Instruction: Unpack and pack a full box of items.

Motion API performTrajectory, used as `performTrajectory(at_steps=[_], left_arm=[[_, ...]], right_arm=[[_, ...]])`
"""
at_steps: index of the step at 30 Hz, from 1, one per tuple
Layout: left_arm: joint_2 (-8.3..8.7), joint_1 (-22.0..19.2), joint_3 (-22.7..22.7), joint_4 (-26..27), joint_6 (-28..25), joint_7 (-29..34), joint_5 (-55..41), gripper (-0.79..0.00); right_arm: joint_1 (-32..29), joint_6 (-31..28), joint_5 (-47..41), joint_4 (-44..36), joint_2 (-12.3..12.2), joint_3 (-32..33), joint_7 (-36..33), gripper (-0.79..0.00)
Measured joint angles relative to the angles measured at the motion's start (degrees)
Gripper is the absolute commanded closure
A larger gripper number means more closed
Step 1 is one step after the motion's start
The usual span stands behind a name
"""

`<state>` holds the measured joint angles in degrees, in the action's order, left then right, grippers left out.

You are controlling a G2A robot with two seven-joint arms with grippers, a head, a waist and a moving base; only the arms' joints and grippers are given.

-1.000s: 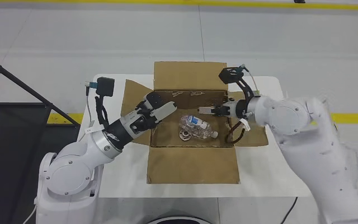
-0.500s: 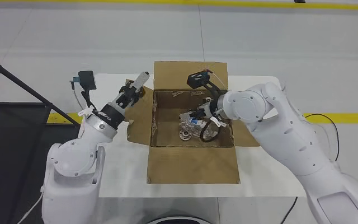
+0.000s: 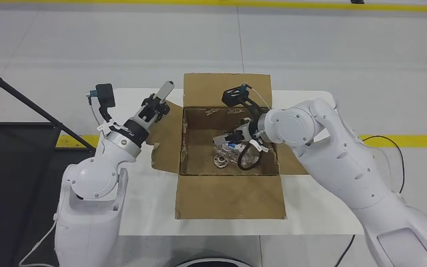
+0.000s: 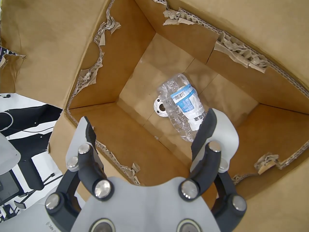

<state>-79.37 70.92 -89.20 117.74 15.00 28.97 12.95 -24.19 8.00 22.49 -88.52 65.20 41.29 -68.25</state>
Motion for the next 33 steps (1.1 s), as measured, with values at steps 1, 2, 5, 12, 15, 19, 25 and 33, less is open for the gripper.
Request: performTrajectory(at_steps=[1, 2, 5, 12, 15, 19, 25, 33], left_arm=[[0.0, 0.0, 0.0, 0.0, 0.0, 0.0, 0.0, -0.785], [0.0, 0.0, 0.0, 0.0, 0.0, 0.0, 0.0, -0.785], [0.03, 0.39, 0.07, -0.01, -0.38, -0.47, -0.2, -0.785], [0.3, 1.13, -0.13, 0.4, 0.05, -1.98, -1.05, -0.785], [0.37, 1.29, 0.03, 0.56, 0.22, -2.38, -1.18, -0.785], [0.37, 1.29, 0.04, 0.57, 0.22, -2.37, -1.18, -0.785], [0.36, 1.28, 0.03, 0.56, 0.21, -2.36, -1.18, -0.785], [0.36, 1.28, 0.03, 0.56, 0.21, -2.36, -1.18, -0.785]], right_arm=[[-0.33, -0.84, 1.23, 0.01, 0.05, -0.63, 0.55, -0.785], [-0.48, -2.02, 3.3, 0.25, 0.14, -1.58, 0.92, -0.785], [-0.37, -5.69, 6.52, 1.42, 0.58, -3.84, 0.79, -0.785], [0.74, -10.77, 10.33, 6.47, 2.12, -7.62, 1.22, -0.785], [1.68, -11.95, 10.35, 9.26, 3.1, -8.97, 1.12, -0.785], [3.21, -12.9, 10.83, 13.09, 4.61, -11.05, 0.3, -0.785], [5.35, -10.75, 12.63, 17.74, 7.21, -14.31, -1.84, -0.785], [7.05, -11.06, 13.34, 23.0, 10.36, -17.25, -3.86, -0.671]])
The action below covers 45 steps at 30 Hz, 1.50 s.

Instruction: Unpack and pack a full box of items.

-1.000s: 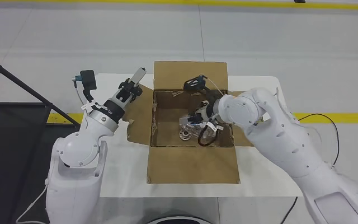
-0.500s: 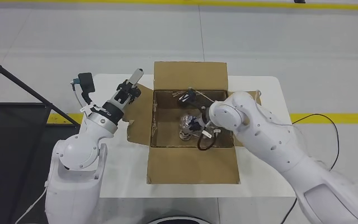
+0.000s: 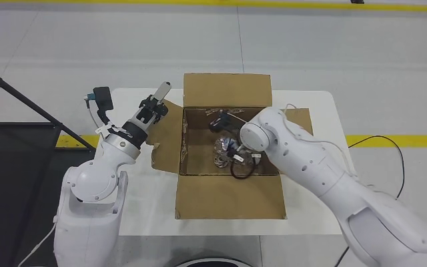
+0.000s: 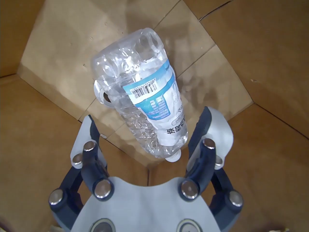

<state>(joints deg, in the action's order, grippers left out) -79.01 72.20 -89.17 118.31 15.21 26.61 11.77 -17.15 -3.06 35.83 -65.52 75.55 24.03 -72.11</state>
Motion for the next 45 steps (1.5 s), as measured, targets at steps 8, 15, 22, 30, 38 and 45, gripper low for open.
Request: performTrajectory(at_steps=[8, 15, 22, 30, 38, 45], left_arm=[[0.0, 0.0, 0.0, 0.0, 0.0, 0.0, 0.0, -0.785], [0.0, 0.0, 0.0, 0.0, 0.0, 0.0, 0.0, -0.785], [0.0, 0.0, 0.0, 0.0, 0.0, 0.0, 0.0, -0.785], [0.0, 0.0, 0.0, 0.0, 0.0, 0.0, 0.0, -0.785], [0.0, 0.0, 0.0, 0.0, 0.0, 0.0, 0.0, -0.785], [0.0, 0.0, 0.0, 0.0, 0.0, 0.0, 0.0, -0.785]], right_arm=[[0.51, 0.16, 1.22, 4.14, 2.36, -1.27, 0.51, -0.582], [0.8, -0.44, 1.42, 6.84, 3.84, -1.3, 0.51, -0.326], [0.94, -1.38, 1.86, 8.28, 4.71, -0.81, 0.03, 0.0], [0.65, -2.12, 2.97, 7.49, 4.71, 0.72, -0.69, 0.0], [-0.97, -4.52, 3.3, 3.12, 3.17, 4.28, -0.94, 0.0], [-3.22, -6.09, 3.09, -0.34, 1.41, 7.24, -5.55, -0.003]])
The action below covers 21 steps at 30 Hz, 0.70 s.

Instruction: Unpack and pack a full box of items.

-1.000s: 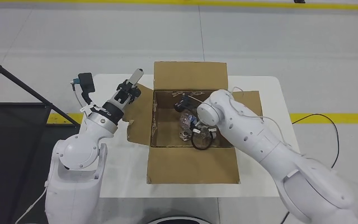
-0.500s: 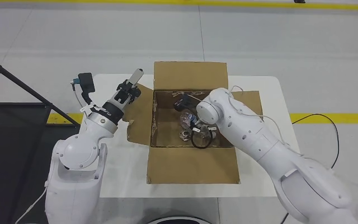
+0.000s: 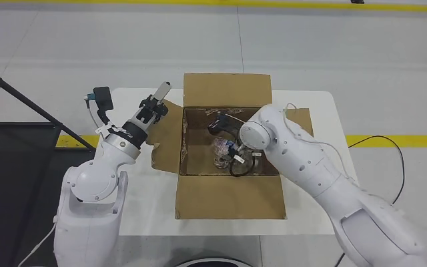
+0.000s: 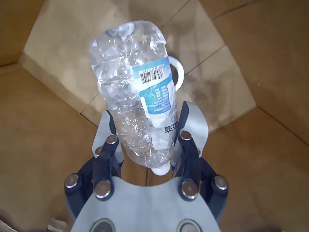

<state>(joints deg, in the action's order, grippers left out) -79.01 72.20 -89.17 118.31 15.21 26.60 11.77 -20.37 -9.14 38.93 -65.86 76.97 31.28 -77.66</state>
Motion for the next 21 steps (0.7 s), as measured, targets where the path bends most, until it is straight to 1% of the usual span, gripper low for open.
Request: performTrajectory(at_steps=[1, 2, 3, 6, 7, 8, 11, 13, 21], left_arm=[[0.0, 0.0, 0.0, 0.0, 0.0, 0.0, 0.0, -0.785], [0.0, 0.0, 0.0, 0.0, 0.0, 0.0, 0.0, -0.785], [0.0, 0.0, 0.0, 0.0, 0.0, 0.0, 0.0, -0.785], [0.0, 0.0, 0.0, 0.0, 0.0, 0.0, 0.0, -0.785], [0.0, 0.0, 0.0, 0.0, 0.0, 0.0, 0.0, -0.785], [0.0, 0.0, 0.0, 0.0, 0.0, 0.0, 0.0, -0.785], [0.0, 0.0, 0.0, 0.0, 0.0, 0.0, 0.0, -0.785], [0.0, 0.0, 0.0, 0.0, 0.0, 0.0, 0.0, -0.785], [0.0, 0.0, 0.0, 0.0, 0.0, 0.0, 0.0, -0.785]], right_arm=[[-0.26, -0.3, -0.24, -0.28, -0.17, 0.41, -0.22, -0.074], [-0.58, -0.66, -0.42, -0.61, -0.39, 0.94, -0.33, -0.206], [-0.79, -0.86, -0.46, -0.87, -0.55, 1.36, -0.22, -0.252], [-1.43, -0.72, 0.35, -1.77, -1.08, 2.73, 1.01, -0.339], [-1.62, -0.48, 0.79, -2.03, -1.21, 3.03, 1.27, -0.419], [-1.86, -0.27, 1.2, -2.34, -1.34, 3.36, 1.46, -0.459], [-2.18, -0.46, 1.48, -2.72, -1.48, 3.94, 1.68, -0.483], [-2.23, -0.61, 1.53, -2.62, -1.49, 4.2, 1.93, -0.526], [-1.67, -1.06, 1.3, 0.62, -0.81, 4.46, 4.07, -0.554]])
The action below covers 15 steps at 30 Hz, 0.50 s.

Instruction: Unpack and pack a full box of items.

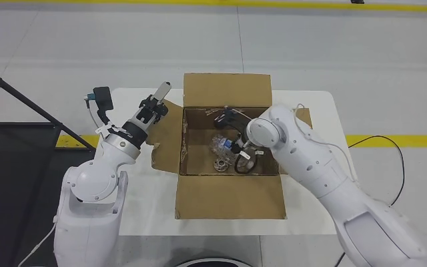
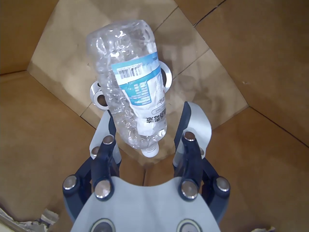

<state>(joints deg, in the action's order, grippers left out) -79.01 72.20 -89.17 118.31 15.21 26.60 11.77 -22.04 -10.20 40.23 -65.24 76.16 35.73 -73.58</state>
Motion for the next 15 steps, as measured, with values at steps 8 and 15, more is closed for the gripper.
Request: performTrajectory(at_steps=[8, 15], left_arm=[[0.0, 0.0, 0.0, 0.0, 0.0, 0.0, 0.0, -0.785], [0.0, 0.0, 0.0, 0.0, 0.0, 0.0, 0.0, -0.785]], right_arm=[[1.23, -2.58, -2.51, 6.03, 1.89, -1.76, 1.41, -0.597], [2.52, -4.41, -4.49, 10.31, 3.7, -3.5, 0.97, -0.259]])
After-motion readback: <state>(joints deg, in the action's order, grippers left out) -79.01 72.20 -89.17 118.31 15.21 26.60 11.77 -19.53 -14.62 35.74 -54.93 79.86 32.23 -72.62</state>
